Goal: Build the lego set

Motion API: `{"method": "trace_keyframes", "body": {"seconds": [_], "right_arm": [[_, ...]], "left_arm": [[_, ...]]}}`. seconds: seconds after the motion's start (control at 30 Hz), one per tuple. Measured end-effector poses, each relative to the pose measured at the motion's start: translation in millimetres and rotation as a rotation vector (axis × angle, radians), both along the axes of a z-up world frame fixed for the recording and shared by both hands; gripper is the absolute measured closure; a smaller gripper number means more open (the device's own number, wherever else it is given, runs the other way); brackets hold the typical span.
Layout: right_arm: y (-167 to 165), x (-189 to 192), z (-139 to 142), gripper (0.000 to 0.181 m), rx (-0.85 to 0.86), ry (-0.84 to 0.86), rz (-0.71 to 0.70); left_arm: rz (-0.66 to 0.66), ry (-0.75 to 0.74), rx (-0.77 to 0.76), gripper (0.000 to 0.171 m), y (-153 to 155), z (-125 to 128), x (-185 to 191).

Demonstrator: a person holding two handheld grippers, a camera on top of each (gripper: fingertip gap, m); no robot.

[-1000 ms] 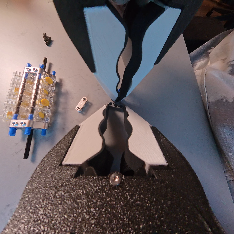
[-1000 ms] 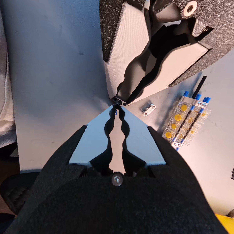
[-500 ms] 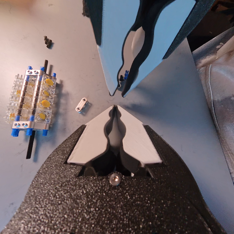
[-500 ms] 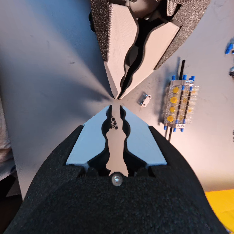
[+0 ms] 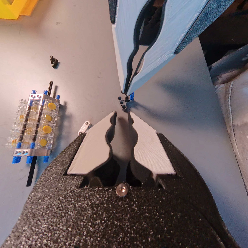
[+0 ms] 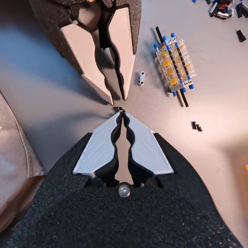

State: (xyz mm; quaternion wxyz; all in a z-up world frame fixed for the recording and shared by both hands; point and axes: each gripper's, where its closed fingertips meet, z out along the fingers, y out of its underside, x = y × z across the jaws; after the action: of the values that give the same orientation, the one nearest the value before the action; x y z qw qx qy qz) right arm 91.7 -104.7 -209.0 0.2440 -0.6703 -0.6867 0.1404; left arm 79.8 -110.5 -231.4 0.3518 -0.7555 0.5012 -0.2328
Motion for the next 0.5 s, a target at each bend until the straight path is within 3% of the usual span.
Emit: {"method": "trace_keyframes", "body": {"seconds": [0.5], "right_arm": [[4.3,3.5,-12.1,0.181,-0.223,-0.102,0.055]], "left_arm": [[0.026,0.02,-0.02,0.157,8.9,-4.6,10.2]]}}
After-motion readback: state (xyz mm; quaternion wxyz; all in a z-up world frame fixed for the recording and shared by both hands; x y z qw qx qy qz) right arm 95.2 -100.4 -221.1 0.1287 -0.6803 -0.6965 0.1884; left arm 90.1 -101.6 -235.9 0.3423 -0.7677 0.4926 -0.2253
